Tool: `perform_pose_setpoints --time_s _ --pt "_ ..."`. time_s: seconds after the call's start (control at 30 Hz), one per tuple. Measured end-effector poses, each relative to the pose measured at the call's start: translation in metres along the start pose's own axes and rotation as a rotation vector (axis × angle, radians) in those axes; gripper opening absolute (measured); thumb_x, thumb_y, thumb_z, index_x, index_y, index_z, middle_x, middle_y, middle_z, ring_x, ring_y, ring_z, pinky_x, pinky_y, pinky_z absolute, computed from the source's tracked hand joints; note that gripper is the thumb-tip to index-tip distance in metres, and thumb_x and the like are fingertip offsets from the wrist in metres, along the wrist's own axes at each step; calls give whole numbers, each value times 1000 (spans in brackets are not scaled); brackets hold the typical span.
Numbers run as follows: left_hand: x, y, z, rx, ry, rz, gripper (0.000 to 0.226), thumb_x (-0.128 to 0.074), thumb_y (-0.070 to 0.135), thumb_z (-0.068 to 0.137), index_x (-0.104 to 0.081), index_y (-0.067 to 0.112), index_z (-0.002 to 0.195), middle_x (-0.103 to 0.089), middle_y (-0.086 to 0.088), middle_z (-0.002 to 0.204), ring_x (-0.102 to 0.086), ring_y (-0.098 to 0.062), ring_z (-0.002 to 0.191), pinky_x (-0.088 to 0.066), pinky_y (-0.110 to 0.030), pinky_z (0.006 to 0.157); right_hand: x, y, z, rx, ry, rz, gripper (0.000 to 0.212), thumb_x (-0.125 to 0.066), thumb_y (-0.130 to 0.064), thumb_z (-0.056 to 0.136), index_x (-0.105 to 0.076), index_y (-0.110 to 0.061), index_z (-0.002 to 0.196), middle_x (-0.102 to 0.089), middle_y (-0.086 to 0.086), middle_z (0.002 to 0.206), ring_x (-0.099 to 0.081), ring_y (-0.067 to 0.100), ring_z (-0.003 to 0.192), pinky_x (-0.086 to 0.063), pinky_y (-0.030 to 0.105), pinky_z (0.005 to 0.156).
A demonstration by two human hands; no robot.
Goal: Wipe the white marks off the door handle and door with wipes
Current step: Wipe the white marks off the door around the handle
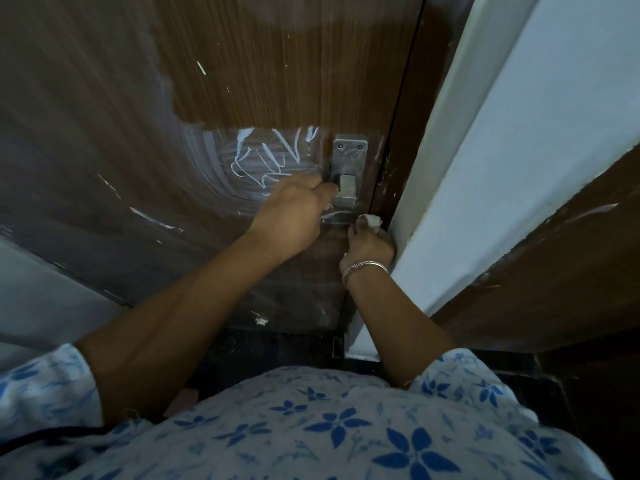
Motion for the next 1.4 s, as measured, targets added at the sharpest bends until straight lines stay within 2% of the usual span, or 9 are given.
perform_pose_setpoints --time_s 0.1,0.2,0.27,0.57,0.7,0.83,1.03,1.27,1.4 --pt "0 -1 0 -4 1 2 40 -50 -1 85 -54 4 125 -59 -19 109 -52 -36 100 -42 -41 86 -3 -25 -11 144 103 63 27 -64 -6 86 -61 1 112 -62 11 95 -59 15 65 -52 22 55" --pt "0 -1 1 -4 5 2 38 -49 0 86 -55 4 123 -59 -19 108 -53 -35 99 -43 -41 85 -13 -51 -21 318 113 8 26 -68 -10 83 -64 2 106 -67 16 97 -65 30 81 -56 36 73" --pt "1 1 0 -11 10 -4 37 -50 0 85 -56 2 122 -60 -20 106 -54 -36 96 -42 -41 83 -18 -64 -26 397 121 -50 26 -71 -16 82 -66 -2 102 -70 15 99 -67 30 88 -58 41 78" --pt "-1 0 0 -2 9 -9 38 -49 0 86 -55 4 123 -59 -17 106 -53 -34 98 -42 -40 84 -13 -55 -27 363 102 -97 19 -71 -6 80 -67 6 94 -69 23 96 -66 38 88 -55 52 80" --pt "-1 -1 0 2 12 -4 36 -51 3 87 -55 5 123 -59 -16 106 -53 -33 98 -41 -38 84 -23 -79 -43 470 56 -156 18 -70 -10 81 -70 5 91 -70 21 90 -66 29 81 -57 45 76" --pt "2 3 0 -24 15 -9 30 -52 -1 83 -61 0 112 -60 -21 94 -55 -38 88 -45 -41 73 -39 -116 -67 714 -19 -215 13 -70 -13 82 -70 0 80 -66 7 70 -58 12 62 -50 25 58" --pt "1 2 0 -11 9 -7 26 -50 3 85 -61 1 109 -58 -19 95 -53 -35 88 -44 -43 72 -45 -131 -80 821 0 -253 18 -70 -12 83 -66 5 89 -69 18 85 -64 26 77 -54 32 67" --pt "1 1 0 -21 20 -19 28 -51 4 86 -60 1 113 -60 -21 100 -54 -39 95 -45 -42 77 -65 -155 -101 983 -46 -326 15 -69 -13 83 -66 1 87 -67 7 77 -62 13 69 -53 25 61" --pt "-2 0 0 -20 10 -3 33 -51 3 85 -59 3 118 -60 -19 102 -55 -37 94 -45 -43 78 -52 -138 -85 931 -43 -314 17 -65 -10 86 -64 0 99 -66 5 89 -64 16 83 -53 25 72"
Point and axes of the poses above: each hand's wrist, its own z-axis towards the middle knuckle, its own x-axis out of the back of the hand, y = z × x, the point moved 9 cm from there along z, towards the middle knuckle
